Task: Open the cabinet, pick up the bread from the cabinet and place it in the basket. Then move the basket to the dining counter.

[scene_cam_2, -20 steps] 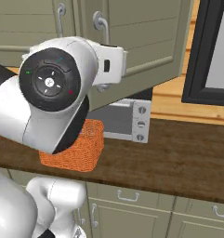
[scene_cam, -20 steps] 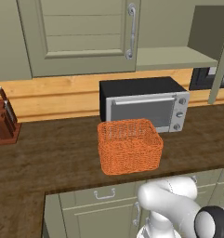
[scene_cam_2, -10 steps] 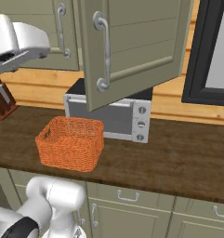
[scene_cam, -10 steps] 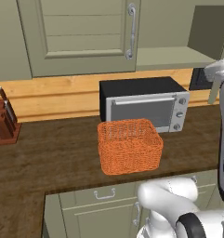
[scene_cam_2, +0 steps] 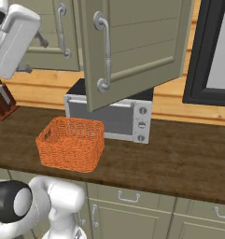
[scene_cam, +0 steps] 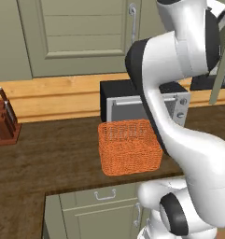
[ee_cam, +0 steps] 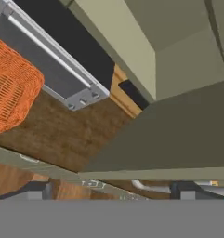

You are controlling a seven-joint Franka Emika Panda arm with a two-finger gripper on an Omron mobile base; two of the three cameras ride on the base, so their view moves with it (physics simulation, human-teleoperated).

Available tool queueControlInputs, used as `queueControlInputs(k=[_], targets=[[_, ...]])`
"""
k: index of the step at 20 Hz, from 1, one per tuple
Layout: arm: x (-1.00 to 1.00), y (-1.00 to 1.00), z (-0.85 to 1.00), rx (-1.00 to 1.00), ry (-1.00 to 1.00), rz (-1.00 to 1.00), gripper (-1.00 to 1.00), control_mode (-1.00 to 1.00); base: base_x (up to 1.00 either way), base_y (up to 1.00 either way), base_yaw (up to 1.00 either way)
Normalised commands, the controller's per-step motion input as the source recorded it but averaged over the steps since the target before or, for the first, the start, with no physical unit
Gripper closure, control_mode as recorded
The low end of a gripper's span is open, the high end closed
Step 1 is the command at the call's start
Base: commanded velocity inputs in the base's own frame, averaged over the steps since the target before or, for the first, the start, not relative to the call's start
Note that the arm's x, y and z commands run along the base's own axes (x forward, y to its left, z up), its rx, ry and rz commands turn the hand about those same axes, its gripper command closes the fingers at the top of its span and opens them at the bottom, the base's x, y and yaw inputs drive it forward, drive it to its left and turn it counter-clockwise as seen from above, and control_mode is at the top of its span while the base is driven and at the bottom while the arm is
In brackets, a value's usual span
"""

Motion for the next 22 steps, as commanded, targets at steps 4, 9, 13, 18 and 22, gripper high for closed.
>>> queueControlInputs(k=[4,9,13,18,22], targets=[[0.83,-0.44,-0.4,-0.4,0.45,-0.27,-1.0,-1.0,0.0,0.0,0.0],[0.76,-0.67,-0.27,-0.39,0.44,-0.25,-1.0,-1.0,0.0,0.0,0.0],[0.19,-0.99,-0.05,-0.25,0.38,-0.27,-1.0,-1.0,0.0,0.0,0.0],[-0.52,-1.0,0.0,-0.06,0.1,-0.23,-1.0,-1.0,0.0,0.0,0.0],[-1.0,-1.0,0.09,0.04,-0.04,-0.04,-1.0,-1.0,0.0,0.0,0.0]])
